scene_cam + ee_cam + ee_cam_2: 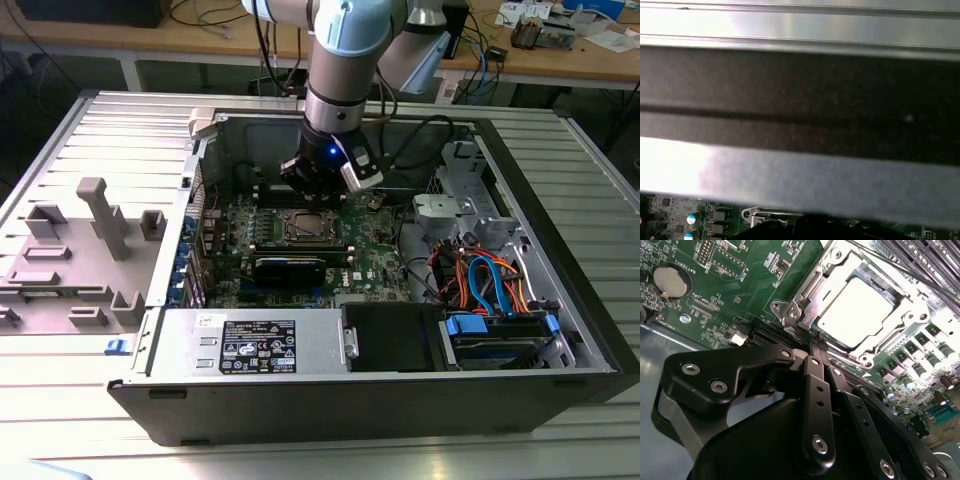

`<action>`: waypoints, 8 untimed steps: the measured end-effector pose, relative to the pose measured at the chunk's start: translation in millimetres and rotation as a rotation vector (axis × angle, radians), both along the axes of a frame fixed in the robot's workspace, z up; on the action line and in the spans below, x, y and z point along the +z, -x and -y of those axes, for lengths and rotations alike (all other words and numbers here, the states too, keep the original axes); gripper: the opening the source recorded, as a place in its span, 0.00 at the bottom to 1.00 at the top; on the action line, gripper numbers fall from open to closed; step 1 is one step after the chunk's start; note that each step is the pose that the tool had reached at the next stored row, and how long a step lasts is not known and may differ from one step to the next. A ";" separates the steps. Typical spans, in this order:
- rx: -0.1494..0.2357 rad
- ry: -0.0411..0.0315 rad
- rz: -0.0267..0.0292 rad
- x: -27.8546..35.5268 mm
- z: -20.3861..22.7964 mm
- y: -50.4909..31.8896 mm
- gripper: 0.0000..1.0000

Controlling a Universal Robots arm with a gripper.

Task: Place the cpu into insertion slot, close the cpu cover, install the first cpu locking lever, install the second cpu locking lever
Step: 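Install the first cpu locking lever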

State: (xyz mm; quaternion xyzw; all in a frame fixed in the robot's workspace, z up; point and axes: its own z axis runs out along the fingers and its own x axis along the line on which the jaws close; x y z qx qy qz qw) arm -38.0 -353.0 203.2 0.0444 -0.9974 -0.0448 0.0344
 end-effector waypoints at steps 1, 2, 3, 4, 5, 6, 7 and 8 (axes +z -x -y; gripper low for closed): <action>0.000 -0.0006 0.0001 -0.1 0.5 0.0 0.11; 0.000 -0.0005 -0.0002 -0.1 0.8 -0.2 0.11; 0.000 -0.0001 -0.0005 -0.1 0.9 -0.9 0.11; 0.000 0.0003 -0.0003 -0.3 1.0 -3.3 0.11; 0.001 0.0004 -0.0006 -0.4 1.1 -5.3 0.11; 0.001 0.0004 -0.0008 -0.6 1.1 -8.1 0.11; 0.002 0.0001 -0.0005 -0.9 1.0 -10.5 0.11; 0.003 0.0001 -0.0006 -1.2 0.9 -12.8 0.11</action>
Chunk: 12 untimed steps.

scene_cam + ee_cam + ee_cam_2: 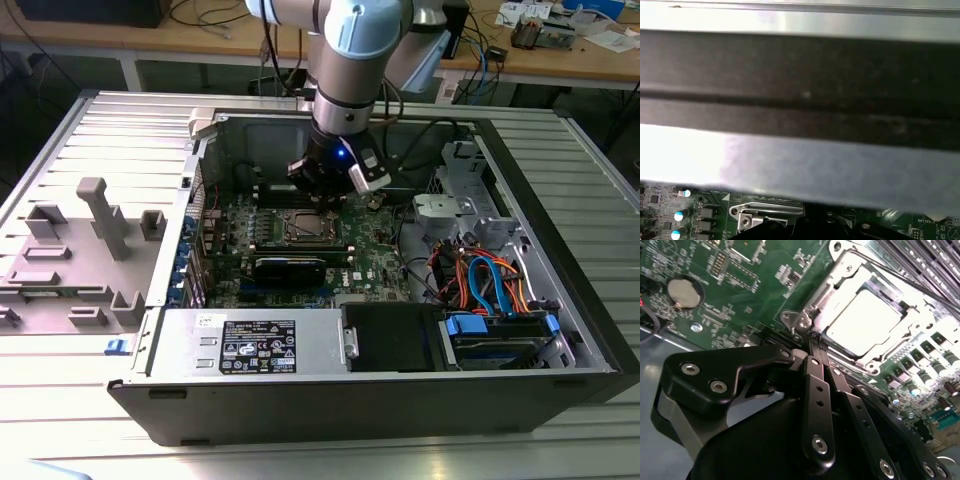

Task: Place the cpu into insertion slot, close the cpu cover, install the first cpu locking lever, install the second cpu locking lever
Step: 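Install the first cpu locking lever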

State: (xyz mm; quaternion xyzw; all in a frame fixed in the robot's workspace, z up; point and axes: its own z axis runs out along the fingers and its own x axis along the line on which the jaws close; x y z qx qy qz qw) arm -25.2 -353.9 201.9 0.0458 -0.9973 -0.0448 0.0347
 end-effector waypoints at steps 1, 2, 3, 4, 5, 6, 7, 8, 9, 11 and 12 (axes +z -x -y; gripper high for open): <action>0.000 0.0000 -0.0004 -0.5 -0.1 -1.4 0.11; 0.000 0.0001 -0.0007 -1.1 -0.2 -2.4 0.11; 0.000 0.0003 -0.0010 -1.4 -0.3 -2.9 0.11; 0.000 0.0004 -0.0010 -1.6 -0.4 -3.0 0.11; 0.000 0.0004 -0.0009 -1.7 -0.7 -3.1 0.11; 0.000 0.0003 -0.0007 -1.7 -1.0 -3.1 0.11; 0.000 -0.0001 -0.0001 -1.6 -1.2 -3.0 0.11; 0.000 -0.0009 0.0012 -1.2 -1.3 -2.9 0.11; 0.000 -0.0021 0.0026 -0.2 -1.5 -2.7 0.11; 0.001 -0.0022 0.0038 5.8 -1.5 -2.5 0.11; 0.001 -0.0015 0.0034 9.0 -1.3 -2.3 0.11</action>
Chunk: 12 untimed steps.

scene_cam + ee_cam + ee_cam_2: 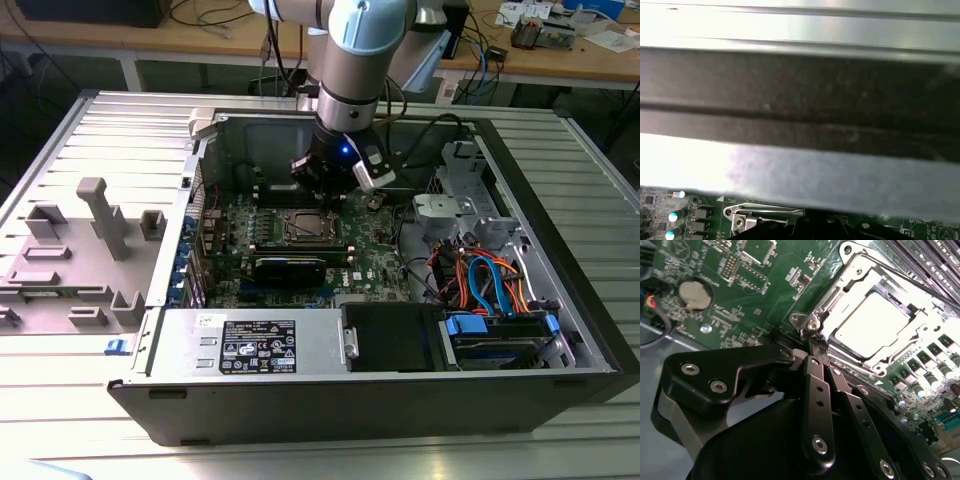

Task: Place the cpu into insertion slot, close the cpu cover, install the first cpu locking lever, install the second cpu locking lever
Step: 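Install the first cpu locking lever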

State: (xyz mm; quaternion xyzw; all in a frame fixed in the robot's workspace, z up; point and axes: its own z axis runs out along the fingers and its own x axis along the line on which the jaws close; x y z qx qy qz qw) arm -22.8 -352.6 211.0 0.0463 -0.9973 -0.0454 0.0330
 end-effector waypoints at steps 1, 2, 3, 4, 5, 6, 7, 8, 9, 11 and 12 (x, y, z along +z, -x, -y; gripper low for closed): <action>0.000 -0.0003 0.0002 3.0 -0.1 0.1 0.11; -0.001 0.0000 0.0003 6.5 0.0 0.2 0.11; 0.000 -0.0002 0.0004 6.9 0.1 0.2 0.11; -0.001 -0.0002 0.0005 6.9 0.3 0.2 0.11; -0.001 -0.0002 0.0004 6.9 0.4 0.2 0.11; -0.001 -0.0001 0.0004 7.0 0.4 0.2 0.11; 0.000 0.0001 0.0003 7.0 0.5 0.2 0.11; 0.000 0.0000 0.0004 7.0 0.5 0.2 0.11; 0.000 0.0017 0.0003 7.0 0.6 0.2 0.11; -0.001 0.0050 0.0003 7.0 2.3 0.2 0.11; -0.002 0.0064 0.0003 7.0 6.1 0.2 0.11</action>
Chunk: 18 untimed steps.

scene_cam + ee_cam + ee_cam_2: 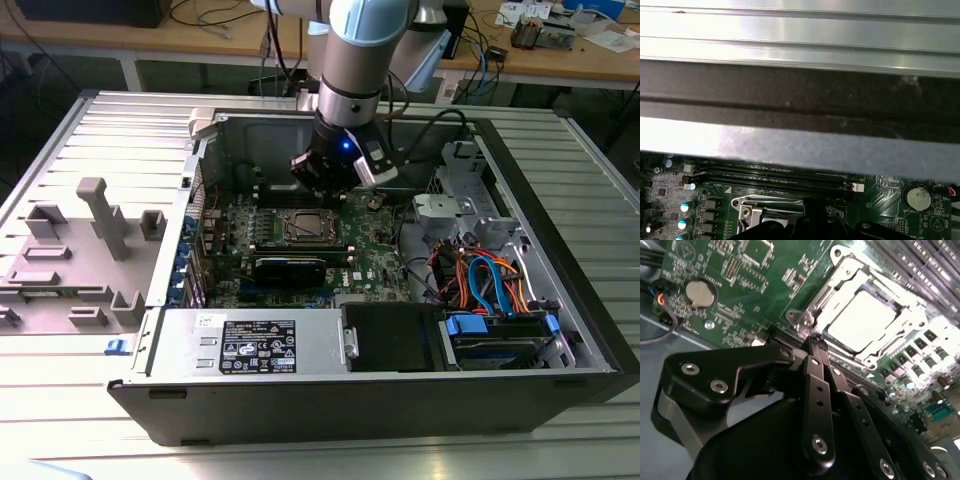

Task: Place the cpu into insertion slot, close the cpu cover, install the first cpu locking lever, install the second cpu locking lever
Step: 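Install the first cpu locking lever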

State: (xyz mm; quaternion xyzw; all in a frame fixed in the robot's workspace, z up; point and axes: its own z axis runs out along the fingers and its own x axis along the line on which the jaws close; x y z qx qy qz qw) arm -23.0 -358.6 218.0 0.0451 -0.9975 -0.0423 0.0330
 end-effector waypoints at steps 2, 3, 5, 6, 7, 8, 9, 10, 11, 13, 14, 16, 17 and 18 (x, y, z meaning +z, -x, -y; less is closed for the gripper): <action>0.000 0.0004 0.0001 -0.1 4.6 0.0 0.11; 0.000 0.0011 0.0000 -0.1 7.8 0.0 0.11; 0.000 0.0024 0.0001 -0.1 11.6 0.0 0.11; 0.000 0.0044 0.0001 -0.1 13.1 0.0 0.11; 0.000 0.0214 0.0001 -0.1 14.4 0.0 0.11; -0.001 0.0467 0.0001 -0.2 14.8 0.0 0.11; -0.001 0.0640 0.0001 0.2 15.4 -0.1 0.11; -0.001 0.0661 0.0000 1.8 16.2 0.0 0.11; -0.001 0.0660 0.0005 3.8 16.5 0.0 0.11; -0.001 0.0659 0.0014 14.7 16.7 0.0 0.11; -0.001 0.0660 0.0016 17.9 16.7 0.0 0.11; -0.001 0.0657 0.0018 22.6 16.7 -0.1 0.11; -0.001 0.0657 0.0019 22.6 16.7 -0.1 0.11; -0.001 0.0658 0.0018 22.6 16.7 -0.1 0.11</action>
